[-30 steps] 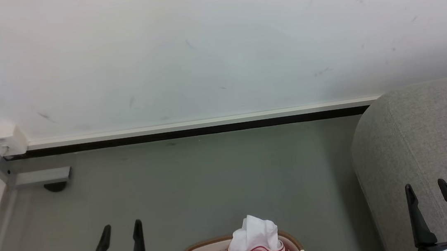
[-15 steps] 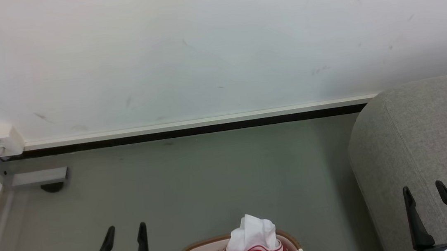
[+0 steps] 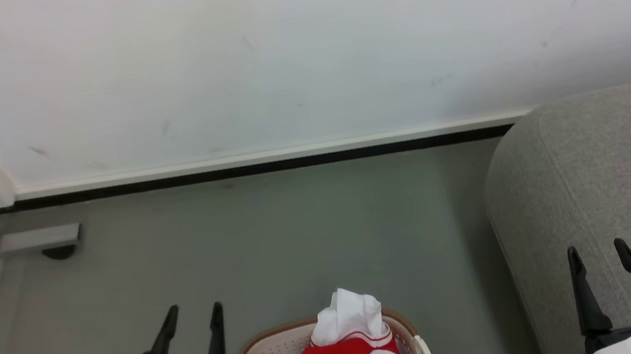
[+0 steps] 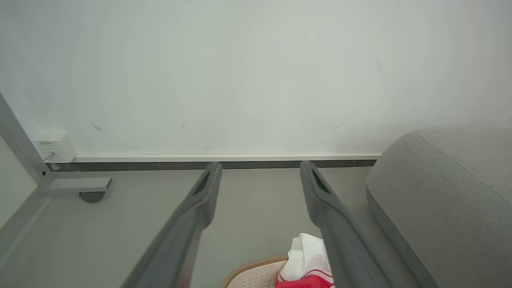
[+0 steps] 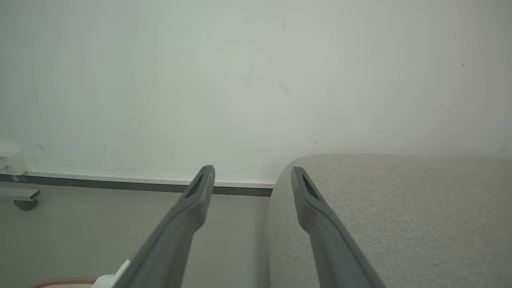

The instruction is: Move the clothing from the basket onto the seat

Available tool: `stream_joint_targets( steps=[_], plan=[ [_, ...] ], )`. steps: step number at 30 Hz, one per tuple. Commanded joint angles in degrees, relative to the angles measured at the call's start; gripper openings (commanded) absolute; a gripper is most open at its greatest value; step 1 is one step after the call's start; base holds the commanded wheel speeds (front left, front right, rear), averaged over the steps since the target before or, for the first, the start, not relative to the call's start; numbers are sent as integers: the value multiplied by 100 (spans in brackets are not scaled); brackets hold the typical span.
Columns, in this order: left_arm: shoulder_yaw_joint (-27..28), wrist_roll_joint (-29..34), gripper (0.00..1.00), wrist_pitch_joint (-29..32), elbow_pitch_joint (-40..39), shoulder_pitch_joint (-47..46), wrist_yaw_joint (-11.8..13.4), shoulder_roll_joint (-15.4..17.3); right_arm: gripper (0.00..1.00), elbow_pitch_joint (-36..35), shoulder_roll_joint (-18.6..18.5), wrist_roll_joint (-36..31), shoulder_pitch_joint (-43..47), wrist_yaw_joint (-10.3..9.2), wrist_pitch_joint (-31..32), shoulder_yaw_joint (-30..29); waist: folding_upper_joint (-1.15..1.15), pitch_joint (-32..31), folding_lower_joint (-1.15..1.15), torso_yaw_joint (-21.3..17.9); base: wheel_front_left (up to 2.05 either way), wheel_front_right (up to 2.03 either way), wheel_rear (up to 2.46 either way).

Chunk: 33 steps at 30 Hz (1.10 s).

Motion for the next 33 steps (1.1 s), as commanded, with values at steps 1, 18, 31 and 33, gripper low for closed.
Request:
stream_joint_targets(
  steps=[1,18,31,33],
  plan=[
    [-80,109,100,-3,42,-141,-30,34,100,-49,-9,58,-104,-12,-18,-2,0,168,0,-61,0,0,0],
    [-2336,-21,100,402,1928,-1712,-33,431,100,-331,-9,296,-1121,-12,-18,240,0,1712,0,-418,0,0,0],
    [-3483,285,100,1204,3194,-2878,-34,553,100,-676,-9,680,-1980,-12,-17,369,0,3179,0,-718,0,0,0],
    [-3656,332,100,1368,3366,-3023,-34,546,100,-770,-9,786,-2105,-12,-18,369,0,3410,0,-768,0,0,0]
  ],
)
